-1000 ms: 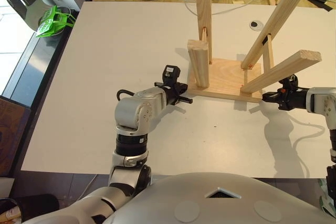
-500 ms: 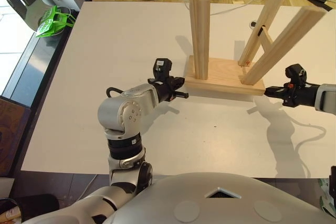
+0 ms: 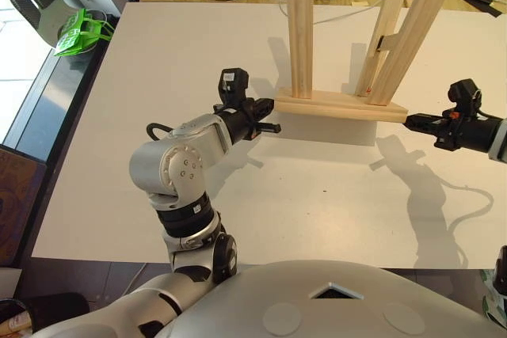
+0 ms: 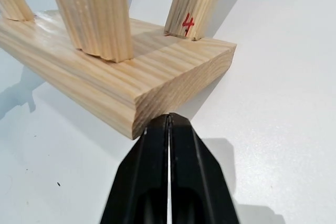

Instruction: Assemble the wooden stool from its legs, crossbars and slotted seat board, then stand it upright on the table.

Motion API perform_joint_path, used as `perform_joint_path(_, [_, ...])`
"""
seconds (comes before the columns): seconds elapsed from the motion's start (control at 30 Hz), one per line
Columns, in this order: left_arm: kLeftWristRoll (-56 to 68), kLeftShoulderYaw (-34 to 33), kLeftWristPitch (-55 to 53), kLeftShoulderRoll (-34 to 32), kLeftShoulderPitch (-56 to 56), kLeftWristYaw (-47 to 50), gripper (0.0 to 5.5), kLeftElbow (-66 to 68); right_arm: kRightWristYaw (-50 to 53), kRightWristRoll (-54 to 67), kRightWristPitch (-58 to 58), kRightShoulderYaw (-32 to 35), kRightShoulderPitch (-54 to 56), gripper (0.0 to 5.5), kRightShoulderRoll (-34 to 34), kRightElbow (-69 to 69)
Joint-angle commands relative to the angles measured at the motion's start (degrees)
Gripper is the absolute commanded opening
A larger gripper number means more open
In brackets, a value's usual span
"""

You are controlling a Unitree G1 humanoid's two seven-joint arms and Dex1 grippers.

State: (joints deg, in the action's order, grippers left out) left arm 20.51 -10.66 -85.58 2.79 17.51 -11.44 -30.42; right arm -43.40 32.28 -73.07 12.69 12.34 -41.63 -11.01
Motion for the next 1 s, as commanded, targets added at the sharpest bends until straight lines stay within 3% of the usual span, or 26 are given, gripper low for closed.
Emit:
perform_joint_path(0.03, [5.9,2.8,-1.9,5.2,2.9,-3.7,0.03,-1.2,-5.2,8.5,0.0,-0.7,2.7,0.00,4.0,-4.0])
perform_joint_path(1.0, [6.7,0.7,-5.2,7.6,6.1,-4.7,0.03,-3.7,-5.2,14.5,-2.5,2.9,1.1,0.00,4.6,-6.9])
